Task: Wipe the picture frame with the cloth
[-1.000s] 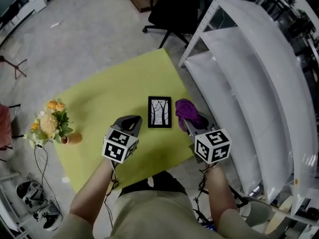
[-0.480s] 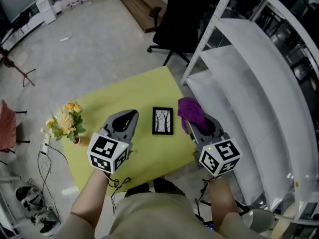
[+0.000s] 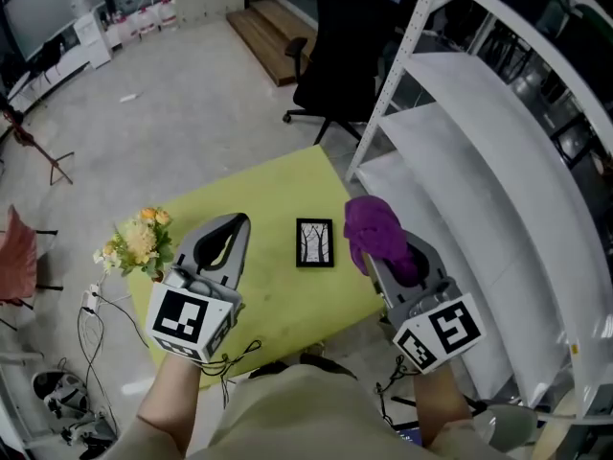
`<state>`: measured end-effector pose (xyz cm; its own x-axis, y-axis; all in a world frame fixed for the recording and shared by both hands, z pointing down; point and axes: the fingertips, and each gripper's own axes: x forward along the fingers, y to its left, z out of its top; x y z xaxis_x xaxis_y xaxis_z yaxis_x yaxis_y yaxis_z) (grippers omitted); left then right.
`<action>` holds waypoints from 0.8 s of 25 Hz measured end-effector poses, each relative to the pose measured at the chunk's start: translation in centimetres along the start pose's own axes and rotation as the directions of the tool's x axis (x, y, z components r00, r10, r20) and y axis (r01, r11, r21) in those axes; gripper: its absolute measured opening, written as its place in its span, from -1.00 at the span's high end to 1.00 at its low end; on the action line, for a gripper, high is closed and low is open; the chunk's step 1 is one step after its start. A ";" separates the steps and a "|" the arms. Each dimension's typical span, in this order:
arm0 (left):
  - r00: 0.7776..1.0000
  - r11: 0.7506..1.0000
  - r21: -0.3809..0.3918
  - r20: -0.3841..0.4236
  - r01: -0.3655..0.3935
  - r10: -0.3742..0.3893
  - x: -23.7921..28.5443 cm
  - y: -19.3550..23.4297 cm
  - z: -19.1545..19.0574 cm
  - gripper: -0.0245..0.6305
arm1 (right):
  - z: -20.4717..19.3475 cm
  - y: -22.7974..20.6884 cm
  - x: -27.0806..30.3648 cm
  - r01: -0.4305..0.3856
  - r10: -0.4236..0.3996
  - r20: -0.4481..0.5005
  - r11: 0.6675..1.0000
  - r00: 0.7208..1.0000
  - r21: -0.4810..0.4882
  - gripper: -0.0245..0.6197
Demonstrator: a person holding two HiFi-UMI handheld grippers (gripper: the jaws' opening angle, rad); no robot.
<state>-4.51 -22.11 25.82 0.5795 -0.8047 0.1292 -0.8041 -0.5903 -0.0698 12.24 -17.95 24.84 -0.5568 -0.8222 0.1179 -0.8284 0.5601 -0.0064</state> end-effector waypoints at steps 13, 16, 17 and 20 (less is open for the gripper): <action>0.999 1.000 0.006 0.046 0.027 -0.027 -3.2 -2.3 0.0 0.90 | -2.5 2.2 -1.2 -0.006 0.008 -0.043 0.999 0.999 0.038 0.62; 1.000 1.000 0.003 0.015 0.022 -0.022 -3.4 -2.4 -1.4 0.90 | -3.5 2.6 -1.2 -0.014 0.017 -0.064 0.999 0.998 0.052 0.62; 1.000 1.000 0.001 0.006 0.021 -0.021 -3.4 -2.4 -1.7 0.90 | -3.6 2.7 -1.1 -0.016 0.019 -0.067 0.998 0.998 0.054 0.62; 1.000 1.000 0.005 -0.012 0.016 -0.016 -3.2 -2.2 -2.2 0.90 | -3.3 2.5 -1.0 -0.016 0.020 -0.066 0.998 0.998 0.055 0.62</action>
<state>-4.90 -18.06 27.74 0.5905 -0.7945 0.1417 -0.7942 -0.6032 -0.0727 10.91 -15.35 28.03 -0.5680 -0.8025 0.1829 -0.8213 0.5669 -0.0632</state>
